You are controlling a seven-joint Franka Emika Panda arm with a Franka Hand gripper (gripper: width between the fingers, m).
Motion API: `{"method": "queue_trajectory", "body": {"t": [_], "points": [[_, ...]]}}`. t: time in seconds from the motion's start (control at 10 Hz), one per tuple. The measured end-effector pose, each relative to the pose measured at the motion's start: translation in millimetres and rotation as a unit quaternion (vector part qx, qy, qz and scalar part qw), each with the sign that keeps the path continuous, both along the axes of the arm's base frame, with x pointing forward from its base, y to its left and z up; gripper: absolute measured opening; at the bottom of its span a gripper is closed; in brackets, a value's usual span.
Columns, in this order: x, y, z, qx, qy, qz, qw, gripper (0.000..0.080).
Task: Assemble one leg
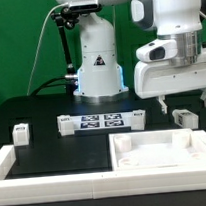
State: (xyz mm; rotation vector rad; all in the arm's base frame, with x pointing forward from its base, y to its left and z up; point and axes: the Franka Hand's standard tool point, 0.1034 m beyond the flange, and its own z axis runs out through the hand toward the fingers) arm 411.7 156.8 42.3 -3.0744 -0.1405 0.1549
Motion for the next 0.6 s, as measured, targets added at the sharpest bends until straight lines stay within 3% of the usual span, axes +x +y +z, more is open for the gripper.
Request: {"method": "queue_trajectory", "body": {"t": [0.4, 0.6], "points": [[-2.2, 6.1, 2.6, -0.029, 0.156, 0.011, 0.987, 0.0649], [-1.6, 4.7, -4.9, -0.038, 0.218, 0.011, 0.975, 0.0649]]}}
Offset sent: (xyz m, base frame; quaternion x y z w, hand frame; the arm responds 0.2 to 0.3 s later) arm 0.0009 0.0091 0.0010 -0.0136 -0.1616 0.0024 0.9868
